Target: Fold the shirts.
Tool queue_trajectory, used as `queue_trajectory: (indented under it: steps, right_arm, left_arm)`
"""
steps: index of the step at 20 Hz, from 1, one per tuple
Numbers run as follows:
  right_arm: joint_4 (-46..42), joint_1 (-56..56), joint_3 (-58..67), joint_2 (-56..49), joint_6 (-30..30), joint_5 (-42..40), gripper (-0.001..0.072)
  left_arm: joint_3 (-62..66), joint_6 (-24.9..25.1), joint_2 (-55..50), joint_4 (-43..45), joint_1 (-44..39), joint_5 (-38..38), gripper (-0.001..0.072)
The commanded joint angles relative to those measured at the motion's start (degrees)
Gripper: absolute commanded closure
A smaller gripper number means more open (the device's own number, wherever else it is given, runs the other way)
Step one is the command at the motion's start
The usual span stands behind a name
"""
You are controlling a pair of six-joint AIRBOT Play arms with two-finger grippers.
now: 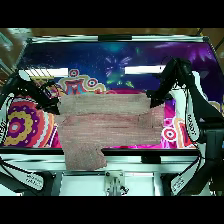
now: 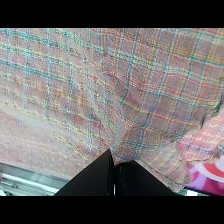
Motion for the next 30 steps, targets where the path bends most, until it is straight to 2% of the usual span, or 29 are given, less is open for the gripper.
queue_trajectory:
  steps: [1, 4, 5, 6, 7, 8, 12, 17, 19, 21, 24, 26, 30]
  right_arm:
    - [-3.02, 0.17, -0.02, -0.13, -0.50, -0.68, 0.0661]
    - [-4.57, 0.17, -0.02, -0.74, -0.07, 0.66, 0.0659]
    - [-4.55, 0.17, -0.02, -1.14, 0.11, 0.92, 0.0599]
    - [-4.57, 0.17, -0.02, -1.51, -0.35, 0.98, 0.0377]
    - [-4.63, 0.17, -0.02, -1.53, -1.81, 0.92, 0.0246]
    - [-5.16, -0.15, 0.00, -1.29, -2.56, 0.52, 0.0245]
    - [-13.27, -3.67, 0.04, 2.36, -3.76, -1.73, 0.0245]
    - [-12.17, -13.64, -0.96, 10.51, -2.43, -2.86, 0.0246]
    - [-9.64, -17.20, -7.89, 15.21, -2.58, -1.55, 0.0245]
    - [-6.14, -20.20, -19.30, 20.68, -4.37, 2.25, 0.0245]
    - [-1.97, -23.17, -32.06, 26.84, -6.54, 10.03, 0.0245]
    - [-2.21, -23.89, -34.62, 28.02, -6.73, 12.15, 0.0245]
    - [-1.97, -23.91, -34.67, 27.96, -6.99, 14.14, 0.0245]
  left_arm:
    - [-0.35, -0.17, -0.04, 2.14, -0.55, 0.13, 0.0683]
    - [-1.29, -0.44, -0.09, 2.14, -1.18, 1.73, 0.0682]
    - [-1.66, -0.74, -0.11, 2.08, -1.27, 1.84, 0.0678]
    - [-1.77, -0.72, -0.22, 2.10, -1.27, 1.81, 0.0589]
    - [-1.68, -1.20, -0.20, 2.14, -1.25, 1.81, 0.0403]
    - [-1.60, -1.66, -0.09, 2.16, -1.03, 1.81, 0.0284]
    - [0.02, -4.17, 0.72, 2.14, 1.11, 1.84, 0.0284]
    - [0.39, -4.07, 6.16, 2.10, 3.89, 1.79, 0.0289]
    - [-5.07, -3.98, 9.97, 1.49, 5.11, 2.34, 0.0290]
    - [-15.85, -3.30, 14.99, -0.09, 6.47, 5.20, 0.0312]
    - [-33.09, 0.28, 22.97, -7.82, 8.57, 11.19, 0.0312]
    - [-39.82, 2.64, 27.43, -10.27, 9.14, 13.33, 0.0312]
    - [-48.17, 7.48, 33.77, -8.92, 9.09, 14.82, 0.0310]
